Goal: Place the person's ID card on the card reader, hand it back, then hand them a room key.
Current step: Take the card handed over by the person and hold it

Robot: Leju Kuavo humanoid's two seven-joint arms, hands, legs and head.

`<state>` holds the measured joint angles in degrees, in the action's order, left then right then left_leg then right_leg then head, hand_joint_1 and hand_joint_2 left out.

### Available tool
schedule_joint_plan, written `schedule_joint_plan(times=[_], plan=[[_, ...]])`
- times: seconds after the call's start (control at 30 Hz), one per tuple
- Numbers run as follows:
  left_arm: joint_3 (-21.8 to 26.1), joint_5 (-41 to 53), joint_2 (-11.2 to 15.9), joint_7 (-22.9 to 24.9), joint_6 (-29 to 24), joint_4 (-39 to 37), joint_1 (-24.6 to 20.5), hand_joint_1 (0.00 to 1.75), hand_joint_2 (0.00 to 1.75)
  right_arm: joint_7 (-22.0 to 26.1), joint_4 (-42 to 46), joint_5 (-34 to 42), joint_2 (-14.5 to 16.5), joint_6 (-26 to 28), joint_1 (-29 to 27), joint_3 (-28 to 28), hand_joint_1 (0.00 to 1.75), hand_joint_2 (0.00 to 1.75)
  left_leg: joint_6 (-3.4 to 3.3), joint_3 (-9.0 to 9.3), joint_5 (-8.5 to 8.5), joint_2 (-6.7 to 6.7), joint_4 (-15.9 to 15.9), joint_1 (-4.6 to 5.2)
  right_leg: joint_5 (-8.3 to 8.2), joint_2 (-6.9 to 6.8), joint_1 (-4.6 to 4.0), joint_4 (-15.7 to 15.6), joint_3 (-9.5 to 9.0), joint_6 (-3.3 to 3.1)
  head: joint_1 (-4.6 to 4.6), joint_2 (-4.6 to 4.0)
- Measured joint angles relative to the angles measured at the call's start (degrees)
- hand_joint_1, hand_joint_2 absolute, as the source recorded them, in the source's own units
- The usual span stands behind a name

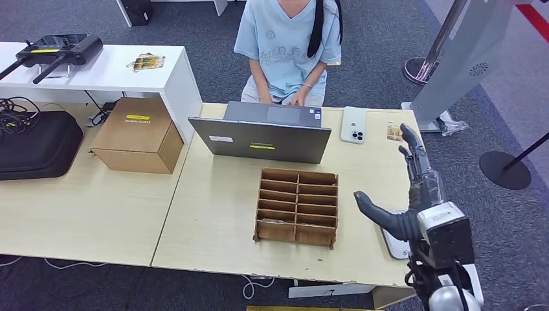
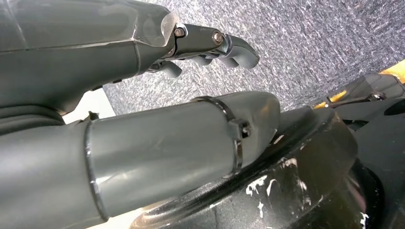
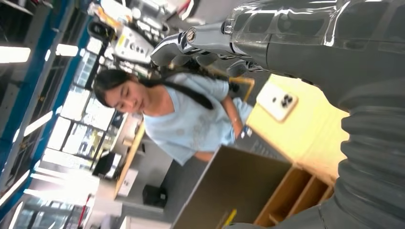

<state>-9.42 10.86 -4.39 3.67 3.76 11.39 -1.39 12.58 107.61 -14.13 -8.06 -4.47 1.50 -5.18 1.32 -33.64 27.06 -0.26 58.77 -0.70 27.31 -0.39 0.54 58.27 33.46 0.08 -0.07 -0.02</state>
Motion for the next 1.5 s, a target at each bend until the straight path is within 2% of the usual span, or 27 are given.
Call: schedule_joint_plan(times=[0.17, 0.4, 0.6, 0.73, 1.07, 1.27, 1.5], plan=[[0.0, 0.18, 0.02, 0.0, -0.32, 0.0, -0.03, 0.0, 0.0, -1.5, -0.59, -7.32, -1.68, 4.36, 1.98, -2.06, 0.0, 1.75, 0.0, 0.0, 0.0, -0.01, 0.0, 0.0, 0.0, -0.01, 0.0, 0.0, 0.0, 0.0, -0.01, 0.0], [-0.02, 0.76, 0.27, 0.37, -0.16, 0.0, -0.18, 0.0, 0.0, -2.47, -1.5, -11.76, -3.35, 5.94, 3.66, -5.27, 0.0, 1.75, 0.0, -0.01, 0.0, 0.01, 0.0, 0.0, 0.0, 0.01, 0.0, 0.0, 0.01, 0.0, 0.0, 0.0], [-0.16, 1.93, 0.36, 0.8, 0.14, 0.0, -0.94, 0.0, 0.0, -5.91, -4.22, -27.61, -4.77, 12.41, 9.29, -10.66, 0.0, 1.75, 0.01, 0.01, -0.02, 0.03, 0.0, 0.0, -0.03, 0.02, 0.0, 0.01, 0.0, -0.02, 0.0, 0.0], [-0.55, 2.41, 0.35, 1.17, 1.7, 0.0, -1.46, 0.0, 0.0, -8.26, -7.91, -34.47, -5.11, 14.51, 15.3, -14.91, 0.0, 1.75, 0.01, 0.03, -0.04, 0.06, 0.0, 0.0, -0.07, 0.06, 0.0, 0.02, 0.0, -0.04, -0.01, 0.0], [-1.61, 3.67, 0.39, 1.69, 3.45, 0.0, -1.99, 0.0, 0.0, -14.71, -21.15, -43.98, -4.61, 9.19, 32.3, -23.98, 0.0, 1.75, 0.01, 0.0, -0.06, 0.02, 0.01, 0.0, -0.1, 0.04, 0.0, 0.05, 0.0, -0.03, -0.01, 0.0], [-1.81, 3.47, 0.55, 1.75, 5.88, 0.0, -2.57, 0.0, 0.0, -18.15, -30.03, -47.59, -2.17, 5.18, 41.19, -28.24, 0.0, 1.75, 0.02, -0.01, -0.08, 0.01, 0.02, 0.0, -0.1, 0.03, 0.0, 0.06, 0.03, -0.02, 0.0, 0.0], [-2.02, 4.51, 0.62, 1.93, 5.79, 0.03, -3.26, 0.0, 0.0, -20.53, -39.6, -48.36, 0.78, 2.43, 49.72, -30.59, 0.0, 1.75, 0.02, -0.01, -0.08, 0.02, 0.02, 0.0, -0.1, 0.05, 0.0, 0.06, 0.03, -0.02, -0.01, 0.0]])
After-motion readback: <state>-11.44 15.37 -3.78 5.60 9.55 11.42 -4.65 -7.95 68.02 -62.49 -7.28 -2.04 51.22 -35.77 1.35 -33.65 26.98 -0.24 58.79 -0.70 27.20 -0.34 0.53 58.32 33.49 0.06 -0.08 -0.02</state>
